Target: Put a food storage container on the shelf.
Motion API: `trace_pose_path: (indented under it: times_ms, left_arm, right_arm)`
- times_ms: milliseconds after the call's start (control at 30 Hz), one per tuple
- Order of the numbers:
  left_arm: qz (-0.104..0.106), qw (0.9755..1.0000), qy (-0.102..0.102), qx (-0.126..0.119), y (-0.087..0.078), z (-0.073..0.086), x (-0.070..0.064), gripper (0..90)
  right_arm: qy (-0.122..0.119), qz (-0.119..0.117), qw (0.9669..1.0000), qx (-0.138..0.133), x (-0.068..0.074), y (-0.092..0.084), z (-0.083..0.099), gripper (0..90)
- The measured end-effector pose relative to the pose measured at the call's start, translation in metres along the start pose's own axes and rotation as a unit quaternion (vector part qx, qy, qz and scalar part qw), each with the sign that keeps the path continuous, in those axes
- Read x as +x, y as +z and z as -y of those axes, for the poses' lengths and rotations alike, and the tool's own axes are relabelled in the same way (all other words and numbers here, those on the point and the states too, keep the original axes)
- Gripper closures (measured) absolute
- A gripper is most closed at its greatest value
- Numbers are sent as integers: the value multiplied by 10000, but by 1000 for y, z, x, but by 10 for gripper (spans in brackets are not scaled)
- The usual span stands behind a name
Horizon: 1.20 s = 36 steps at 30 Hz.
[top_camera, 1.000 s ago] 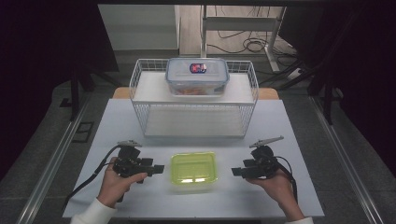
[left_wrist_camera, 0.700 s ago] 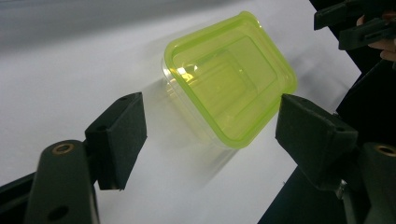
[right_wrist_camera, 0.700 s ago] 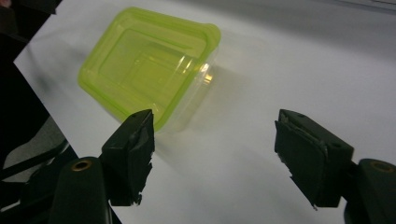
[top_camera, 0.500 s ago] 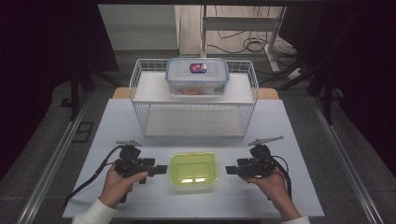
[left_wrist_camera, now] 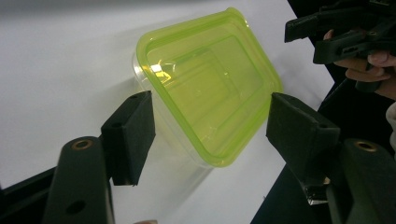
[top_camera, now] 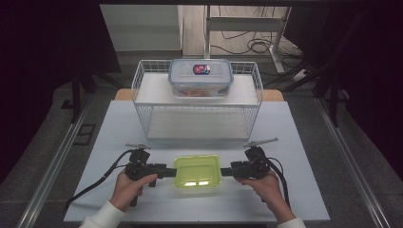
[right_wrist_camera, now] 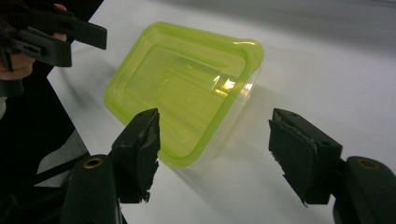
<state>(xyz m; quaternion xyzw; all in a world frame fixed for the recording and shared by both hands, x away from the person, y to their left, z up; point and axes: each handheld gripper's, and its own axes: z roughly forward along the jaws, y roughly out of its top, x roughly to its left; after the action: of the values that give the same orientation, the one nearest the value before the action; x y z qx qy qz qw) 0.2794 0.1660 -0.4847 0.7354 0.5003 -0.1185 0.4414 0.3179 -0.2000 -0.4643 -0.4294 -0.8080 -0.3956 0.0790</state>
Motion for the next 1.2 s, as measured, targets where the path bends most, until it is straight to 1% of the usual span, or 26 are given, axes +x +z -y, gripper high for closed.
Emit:
trace_pose_path:
  times_ms: [100, 233, 300, 333, 400, 500, 567, 600, 633, 667, 733, 833, 867, 933, 967, 1000, 1033, 1100, 1133, 1200]
  left_arm:
    - [9, 10000, -62, 33, 4, -1, 2, 346]
    - [-52, 9999, -86, 78, 8, -3, 9, 361]
    - [22, 9997, -219, 77, 11, -3, 12, 368]
    - [24, 9996, -262, 87, 13, -3, 14, 370]
    - [-29, 9995, -298, 113, 16, -2, 18, 378]
    - [30, 9990, -409, 160, 19, 0, 24, 407]
    - [8, 9989, -418, 211, 20, 1, 26, 430]
    - [65, 9987, -454, 212, 22, 1, 27, 454]
    - [187, 9983, -502, 234, 24, 2, 28, 479]
    - [238, 9980, -522, 247, 25, 2, 28, 498]
    - [280, 9978, -532, 277, 27, 2, 29, 541]
    - [421, 9971, -561, 279, 28, 3, 33, 608]
    - [443, 9968, -592, 287, 28, 3, 34, 633]
    - [421, 9970, -592, 282, 29, 4, 35, 692]
    - [455, 9966, -633, 274, 29, 5, 36, 700]
    - [509, 9960, -690, 245, 28, 5, 36, 707]
    - [544, 9959, -693, 219, 27, 5, 36, 719]
    - [604, 9959, -650, 146, 24, 6, 35, 740]
    - [626, 9957, -671, 107, 23, 6, 35, 753]
    - [729, 9954, -622, 55, 20, 5, 33, 769]
  right_arm:
    - [76, -87, 9999, -31, -1, 7, -5, 392]
    - [125, 9, 9999, 20, 0, 18, -7, 401]
    - [151, 82, 9998, 24, -1, 22, -8, 404]
    - [185, 108, 9998, 35, -2, 25, -8, 405]
    - [258, 74, 9996, 58, -4, 29, -8, 409]
    - [397, -30, 9991, 111, -8, 35, -7, 433]
    - [414, -57, 9990, 178, -9, 38, -6, 449]
    - [429, -65, 9989, 196, -9, 39, -5, 456]
    - [416, -66, 9989, 227, -10, 40, -5, 466]
    - [444, -86, 9987, 243, -11, 42, -4, 483]
    - [514, -164, 9982, 266, -11, 43, -3, 525]
    - [554, -227, 9977, 312, -12, 45, -2, 583]
    - [575, -277, 9975, 315, -13, 45, -1, 614]
    - [720, -379, 9961, 330, -17, 46, 1, 679]
    - [768, -428, 9956, 325, -18, 46, 2, 694]
    - [876, -497, 9944, 304, -20, 46, 3, 705]
    - [914, -532, 9939, 295, -22, 45, 3, 715]
    - [935, -562, 9937, 273, -21, 42, 3, 733]
    - [939, -571, 9936, 243, -20, 40, 3, 746]
    - [906, -569, 9940, 206, -19, 38, 3, 759]
